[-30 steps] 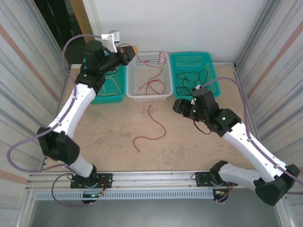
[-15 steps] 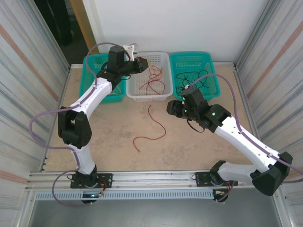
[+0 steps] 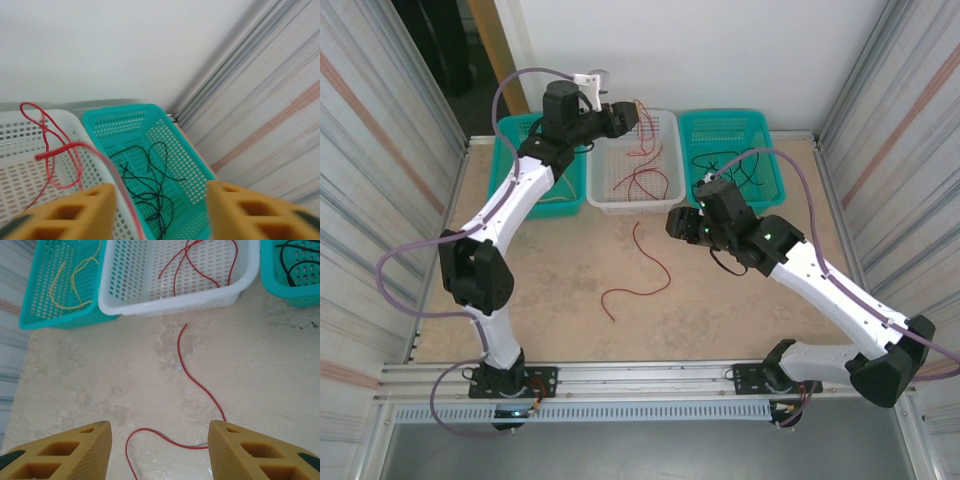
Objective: Untangle the cables
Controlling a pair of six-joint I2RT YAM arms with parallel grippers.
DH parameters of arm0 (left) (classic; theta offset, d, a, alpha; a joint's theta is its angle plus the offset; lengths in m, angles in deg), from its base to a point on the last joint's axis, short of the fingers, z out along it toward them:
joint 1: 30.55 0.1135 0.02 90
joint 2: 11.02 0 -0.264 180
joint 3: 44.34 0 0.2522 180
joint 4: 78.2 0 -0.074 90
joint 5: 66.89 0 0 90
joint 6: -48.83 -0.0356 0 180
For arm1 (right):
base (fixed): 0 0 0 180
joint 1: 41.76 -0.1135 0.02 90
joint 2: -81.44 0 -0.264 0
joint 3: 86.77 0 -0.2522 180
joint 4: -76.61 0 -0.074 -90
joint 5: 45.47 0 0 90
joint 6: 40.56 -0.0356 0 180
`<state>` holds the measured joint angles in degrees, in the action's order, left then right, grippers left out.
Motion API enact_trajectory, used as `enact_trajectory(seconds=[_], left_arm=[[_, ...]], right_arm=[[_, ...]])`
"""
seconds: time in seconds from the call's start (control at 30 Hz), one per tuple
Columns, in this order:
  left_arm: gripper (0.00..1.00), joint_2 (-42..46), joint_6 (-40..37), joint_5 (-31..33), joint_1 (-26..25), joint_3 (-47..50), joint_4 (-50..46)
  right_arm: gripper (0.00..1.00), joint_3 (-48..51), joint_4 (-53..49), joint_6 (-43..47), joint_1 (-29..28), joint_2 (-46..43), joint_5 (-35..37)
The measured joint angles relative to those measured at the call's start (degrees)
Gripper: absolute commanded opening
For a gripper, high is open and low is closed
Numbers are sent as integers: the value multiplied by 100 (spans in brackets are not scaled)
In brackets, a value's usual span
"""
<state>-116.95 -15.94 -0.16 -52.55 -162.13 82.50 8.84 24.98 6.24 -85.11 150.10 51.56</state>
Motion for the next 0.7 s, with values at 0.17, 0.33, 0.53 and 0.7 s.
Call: enact_trajectory(seconds=[0.17,0.33,0.53,0.7], left_arm=[[68,118,-131,286,0,385,-227],[63,970,-275,603,-26,1486,-960],[55,2848,-463,837,-192,3099,-2059],[51,4135,-514,758,-487,5018,-2949]], right_arm=[[53,0,-33,20,-81,0,87],[54,0,-39,39,-83,-2,120],[55,57,-7,46,-63,-42,195],[54,240,98,87,153,-17,17]])
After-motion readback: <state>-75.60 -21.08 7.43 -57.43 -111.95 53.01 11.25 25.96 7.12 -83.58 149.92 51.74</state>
